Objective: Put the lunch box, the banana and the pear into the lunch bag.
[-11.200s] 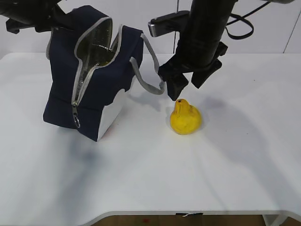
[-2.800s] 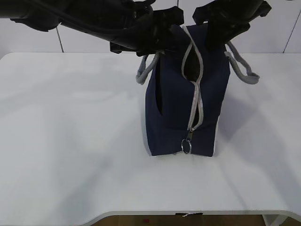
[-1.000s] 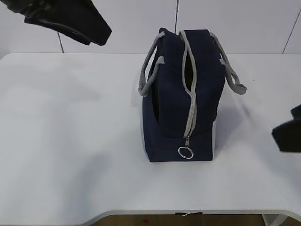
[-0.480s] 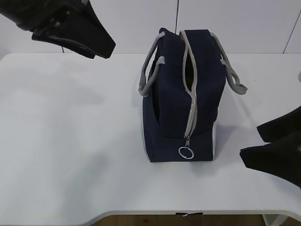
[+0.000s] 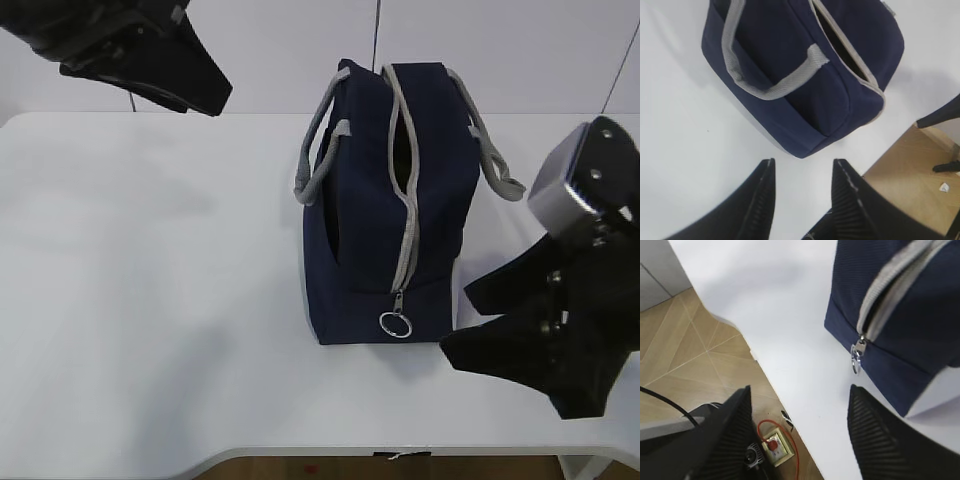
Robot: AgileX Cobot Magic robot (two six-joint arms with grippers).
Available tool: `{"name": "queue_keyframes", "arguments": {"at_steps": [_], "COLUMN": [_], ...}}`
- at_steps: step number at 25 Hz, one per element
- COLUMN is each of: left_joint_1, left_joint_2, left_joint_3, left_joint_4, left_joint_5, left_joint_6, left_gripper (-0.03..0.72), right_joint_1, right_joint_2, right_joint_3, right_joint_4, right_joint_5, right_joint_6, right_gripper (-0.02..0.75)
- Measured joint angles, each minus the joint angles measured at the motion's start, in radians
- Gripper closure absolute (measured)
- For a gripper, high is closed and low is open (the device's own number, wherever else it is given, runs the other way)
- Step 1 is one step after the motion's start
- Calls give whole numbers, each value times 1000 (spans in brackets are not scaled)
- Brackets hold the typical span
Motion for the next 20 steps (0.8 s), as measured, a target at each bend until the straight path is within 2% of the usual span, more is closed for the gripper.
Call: {"name": "queue_keyframes", "arguments": {"at_steps": [6,20], "left_joint_1": [0,0], "left_joint_2": [0,0], "left_joint_3": [0,0], "left_joint_4": [38,62], "left_joint_5": [-23,-42], "left_joint_6": [0,0], "left_gripper": [400,401], "right_joint_1": [0,0], "right_joint_2": [130,356], "right_joint_3": [0,0], "right_joint_4": [115,478], "right_joint_5": [-24,-125], "right_joint_6": [-158,-595], "right_gripper": [258,261]}}
